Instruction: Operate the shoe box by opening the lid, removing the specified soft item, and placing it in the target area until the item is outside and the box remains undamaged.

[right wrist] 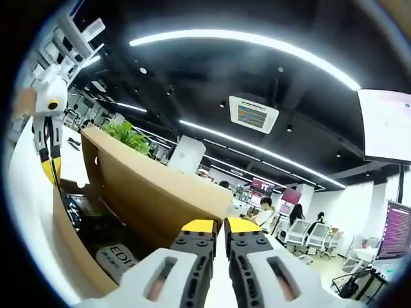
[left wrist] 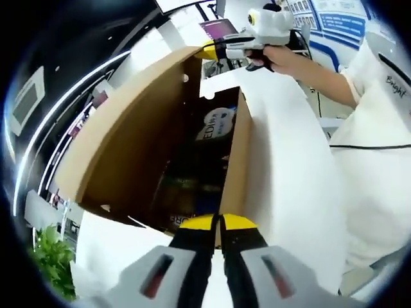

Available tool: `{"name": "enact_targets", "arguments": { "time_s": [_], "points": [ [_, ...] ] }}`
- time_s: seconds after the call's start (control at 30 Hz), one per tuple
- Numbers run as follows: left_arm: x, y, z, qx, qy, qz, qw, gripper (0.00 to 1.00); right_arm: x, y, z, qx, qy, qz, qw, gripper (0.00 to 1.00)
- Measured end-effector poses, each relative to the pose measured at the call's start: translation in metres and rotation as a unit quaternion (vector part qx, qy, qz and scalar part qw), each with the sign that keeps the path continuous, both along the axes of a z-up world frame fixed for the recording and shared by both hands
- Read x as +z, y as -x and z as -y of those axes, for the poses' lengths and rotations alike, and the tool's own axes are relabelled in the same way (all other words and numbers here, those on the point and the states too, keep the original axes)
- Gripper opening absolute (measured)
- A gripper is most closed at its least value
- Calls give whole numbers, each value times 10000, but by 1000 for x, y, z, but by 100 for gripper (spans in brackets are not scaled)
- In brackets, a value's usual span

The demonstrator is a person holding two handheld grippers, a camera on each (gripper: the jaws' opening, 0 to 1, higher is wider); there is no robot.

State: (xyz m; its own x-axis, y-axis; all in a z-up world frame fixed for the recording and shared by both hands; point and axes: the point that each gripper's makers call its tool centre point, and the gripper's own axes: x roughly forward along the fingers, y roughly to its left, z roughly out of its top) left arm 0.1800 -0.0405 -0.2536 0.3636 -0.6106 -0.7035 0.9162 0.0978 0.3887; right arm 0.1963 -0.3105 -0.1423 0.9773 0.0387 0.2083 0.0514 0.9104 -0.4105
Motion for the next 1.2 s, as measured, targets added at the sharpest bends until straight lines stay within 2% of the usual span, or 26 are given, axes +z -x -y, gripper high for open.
{"name": "enact_targets", "arguments": {
  "time_s": [0.27, 0.43, 0.53, 0.6, 0.67, 0.87, 0.97, 1.0, 1.03, 1.07, 1.1, 1.13, 1.17, 1.2],
  "points": [
    [-4, -2, 4, -150, -145, -410, 9989, 3, 3, -3, 0, 41, -42, -14, 10000, 3],
    [-5, -2, 4, -215, -92, -621, 9978, 3, 8, -9, 1, 114, -173, -187, 9996, 3],
    [-6, -2, 6, -180, -111, -730, 9971, 3, 11, -14, 1, 229, 7, -270, 9994, 4],
    [-7, -1, 6, -198, -154, -715, 9971, 3, 13, -17, 2, 308, -21, -287, 9991, 4],
    [-9, 0, 7, -233, -279, -660, 9972, 3, 13, -19, 2, 452, -255, -309, 9982, 4],
    [-17, 0, 11, -317, -457, -610, 9966, 5, 16, -25, 2, 316, 45, -365, 9988, 4],
    [-17, 0, 10, -336, -527, -549, 9965, 5, 18, -29, 2, 352, 39, -363, 9987, 4],
    [-17, 0, 10, -517, -636, -457, 9956, 5, 19, -30, 3, 407, -34, -355, 9985, 4],
    [-18, 3, 11, -908, -716, -268, 9929, 4, 19, -32, 4, 491, -207, -343, 9980, 4],
    [-18, 5, 11, -1140, -746, -125, 9906, 4, 20, -33, 5, 531, -249, -367, 9976, 3],
    [-18, 5, 11, -1188, -693, -67, 9905, 4, 21, -33, 6, 554, -285, -370, 9974, 3],
    [-18, 5, 9, -1042, -669, -214, 9921, 4, 21, -34, 6, 559, -296, -392, 9972, 3],
    [-19, 5, 9, -728, -576, -451, 9947, 4, 22, -35, 5, 554, -299, -414, 9972, 3],
    [-18, 3, 10, -689, -572, -484, 9948, 4, 22, -36, 4, 530, -266, -416, 9974, 3]
  ]
}}
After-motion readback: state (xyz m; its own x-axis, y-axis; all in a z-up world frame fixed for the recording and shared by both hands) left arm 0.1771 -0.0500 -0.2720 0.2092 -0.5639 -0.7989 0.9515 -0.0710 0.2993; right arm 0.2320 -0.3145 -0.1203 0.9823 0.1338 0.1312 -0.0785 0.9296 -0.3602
